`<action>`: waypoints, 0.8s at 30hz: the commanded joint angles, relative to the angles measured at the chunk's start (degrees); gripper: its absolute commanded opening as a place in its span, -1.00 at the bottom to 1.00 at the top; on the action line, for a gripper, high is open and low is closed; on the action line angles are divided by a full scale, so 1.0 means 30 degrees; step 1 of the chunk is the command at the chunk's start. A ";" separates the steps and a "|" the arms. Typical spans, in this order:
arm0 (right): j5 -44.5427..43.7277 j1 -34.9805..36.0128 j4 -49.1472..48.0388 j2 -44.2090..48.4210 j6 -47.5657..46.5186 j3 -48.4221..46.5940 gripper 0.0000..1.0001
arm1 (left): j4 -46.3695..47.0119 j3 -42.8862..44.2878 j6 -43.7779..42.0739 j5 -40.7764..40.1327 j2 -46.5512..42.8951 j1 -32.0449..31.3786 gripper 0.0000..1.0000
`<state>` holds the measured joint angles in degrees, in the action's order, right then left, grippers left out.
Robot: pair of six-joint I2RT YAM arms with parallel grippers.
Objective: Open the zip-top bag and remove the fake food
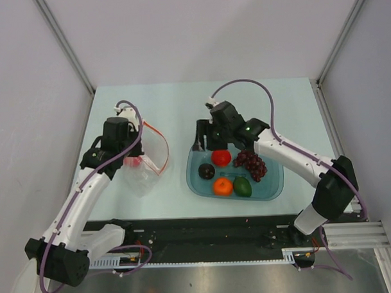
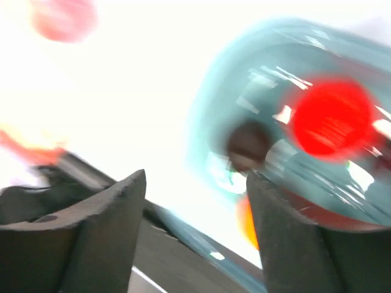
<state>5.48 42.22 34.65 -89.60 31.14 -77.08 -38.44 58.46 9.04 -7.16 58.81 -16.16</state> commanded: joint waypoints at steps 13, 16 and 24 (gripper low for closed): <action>0.0957 0.3857 -0.3376 -0.9242 0.3391 -1.1426 -0.67 | 0.0478 -0.0092 0.2583 0.1361 -0.0676 0.0027 -0.99; 0.1045 0.4061 -0.4019 -1.0033 0.3246 -1.1573 -0.77 | 0.0331 0.0026 0.2788 0.1273 -0.0735 0.0026 -0.99; 0.2275 0.4151 -0.6187 -1.2201 0.4094 -1.2012 -0.87 | 0.1005 -0.0383 0.3608 0.2912 -0.0852 0.0026 -0.99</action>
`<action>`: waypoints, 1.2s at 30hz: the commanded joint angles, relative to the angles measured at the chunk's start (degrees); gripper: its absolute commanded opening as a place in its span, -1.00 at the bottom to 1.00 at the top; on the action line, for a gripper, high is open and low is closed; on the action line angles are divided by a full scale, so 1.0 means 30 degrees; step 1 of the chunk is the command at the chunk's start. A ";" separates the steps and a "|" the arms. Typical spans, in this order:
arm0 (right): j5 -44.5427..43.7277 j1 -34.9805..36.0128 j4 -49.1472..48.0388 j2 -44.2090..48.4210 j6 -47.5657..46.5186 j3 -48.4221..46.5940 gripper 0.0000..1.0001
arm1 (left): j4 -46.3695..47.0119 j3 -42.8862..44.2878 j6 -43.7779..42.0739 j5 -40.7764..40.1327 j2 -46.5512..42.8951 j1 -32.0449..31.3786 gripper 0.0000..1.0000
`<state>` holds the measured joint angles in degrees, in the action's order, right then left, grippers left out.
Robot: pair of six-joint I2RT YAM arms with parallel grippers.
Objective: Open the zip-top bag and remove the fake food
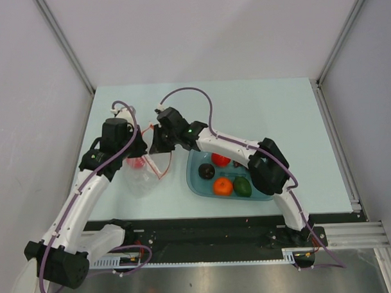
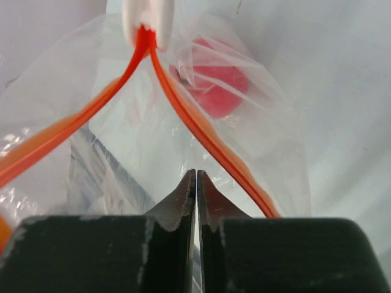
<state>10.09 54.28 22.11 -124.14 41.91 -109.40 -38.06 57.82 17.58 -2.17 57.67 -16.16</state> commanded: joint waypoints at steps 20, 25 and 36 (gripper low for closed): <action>0.3697 0.0188 -0.5199 -0.2038 0.4956 -0.0129 -0.73 | 0.1233 -0.0349 0.0320 0.2072 -0.0444 0.0027 -0.99; 0.4926 0.0041 -0.8006 -0.2360 0.4605 0.1399 -0.53 | 0.1408 0.0003 0.0379 0.3327 -0.0035 -0.0003 -0.99; 0.8117 -0.0135 -1.1469 -0.3415 0.3315 0.2280 -0.19 | 0.2579 0.0910 0.1021 0.6405 0.1283 -0.0676 -1.00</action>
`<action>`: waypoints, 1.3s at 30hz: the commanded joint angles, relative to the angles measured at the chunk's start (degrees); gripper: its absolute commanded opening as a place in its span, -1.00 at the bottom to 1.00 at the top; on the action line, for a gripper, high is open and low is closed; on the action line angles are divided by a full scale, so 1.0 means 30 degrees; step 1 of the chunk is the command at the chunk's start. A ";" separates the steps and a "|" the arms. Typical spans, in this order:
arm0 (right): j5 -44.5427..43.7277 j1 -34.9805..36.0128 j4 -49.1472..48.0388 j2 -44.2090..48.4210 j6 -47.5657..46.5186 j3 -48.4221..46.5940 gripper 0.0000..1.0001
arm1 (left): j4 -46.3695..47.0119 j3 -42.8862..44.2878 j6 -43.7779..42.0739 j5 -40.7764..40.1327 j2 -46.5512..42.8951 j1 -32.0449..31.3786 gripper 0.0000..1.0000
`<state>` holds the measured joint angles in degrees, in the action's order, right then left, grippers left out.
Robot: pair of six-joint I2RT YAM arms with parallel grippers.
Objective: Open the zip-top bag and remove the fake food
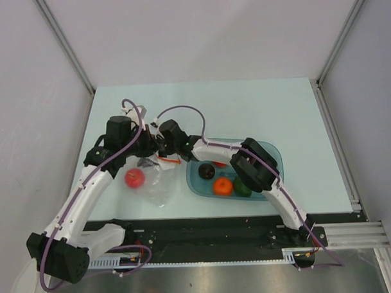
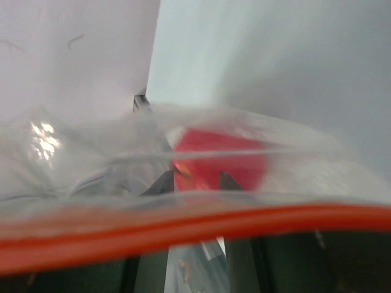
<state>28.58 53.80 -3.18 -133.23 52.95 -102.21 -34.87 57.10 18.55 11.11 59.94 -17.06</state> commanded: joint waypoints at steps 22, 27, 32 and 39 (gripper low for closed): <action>0.1780 0.0318 0.1851 -0.0618 -0.5989 0.0382 0.86 | -0.2118 0.4466 0.0555 -0.4556 0.4366 -0.0700 -0.99; 0.1491 0.0962 0.2321 -0.1818 -0.5552 -0.0908 0.89 | -0.1530 0.3906 0.0791 -0.3881 0.4218 -0.0700 -1.00; 0.1577 0.0963 0.1884 -0.2377 -0.4558 -0.1057 0.99 | -0.1325 0.3497 0.0908 -0.3355 0.3867 -0.0700 -0.99; 0.1754 0.0641 0.1207 -0.2409 -0.3355 -0.0851 0.58 | -0.1383 0.2530 0.0908 -0.4406 0.2814 -0.0700 -0.99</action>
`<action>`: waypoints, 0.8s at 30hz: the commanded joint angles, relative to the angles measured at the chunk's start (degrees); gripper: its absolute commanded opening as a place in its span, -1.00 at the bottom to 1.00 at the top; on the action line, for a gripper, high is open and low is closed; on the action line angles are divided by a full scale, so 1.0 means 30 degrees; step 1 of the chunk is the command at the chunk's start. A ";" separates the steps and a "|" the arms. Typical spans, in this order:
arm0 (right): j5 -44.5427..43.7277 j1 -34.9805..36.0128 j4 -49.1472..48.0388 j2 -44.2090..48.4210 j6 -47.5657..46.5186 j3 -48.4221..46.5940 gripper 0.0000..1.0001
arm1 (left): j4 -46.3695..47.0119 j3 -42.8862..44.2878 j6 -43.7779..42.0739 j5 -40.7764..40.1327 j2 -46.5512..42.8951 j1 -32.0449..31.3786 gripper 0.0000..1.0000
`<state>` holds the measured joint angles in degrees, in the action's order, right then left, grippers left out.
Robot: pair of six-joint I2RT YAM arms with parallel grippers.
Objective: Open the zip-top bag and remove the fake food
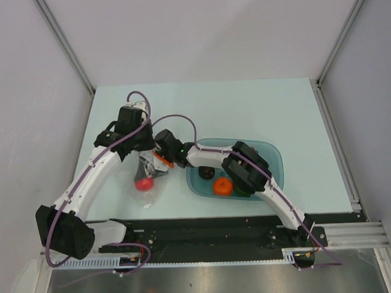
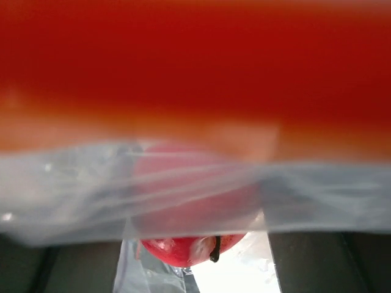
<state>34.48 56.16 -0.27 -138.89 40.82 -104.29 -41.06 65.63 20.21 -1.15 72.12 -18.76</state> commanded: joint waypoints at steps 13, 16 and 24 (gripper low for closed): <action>-0.1092 -0.1962 0.3076 0.2086 0.1248 -0.1271 -0.64 | 0.1059 -0.3855 -0.0291 -0.2167 -0.4494 -0.0103 -0.99; -0.1180 -0.2167 0.4014 0.2556 0.1277 -0.1826 -0.77 | 0.1556 -0.4852 -0.0203 -0.1729 -0.4965 -0.0103 -0.99; -0.1588 -0.1817 0.7176 0.2176 0.1692 -0.4697 -0.93 | 0.2670 -0.5353 0.0530 -0.1168 -0.4528 -0.0103 -0.99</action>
<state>30.59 49.87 16.34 -135.68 45.58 -113.91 -36.32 49.28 20.60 -5.45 58.13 -18.90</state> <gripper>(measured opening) 0.726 0.006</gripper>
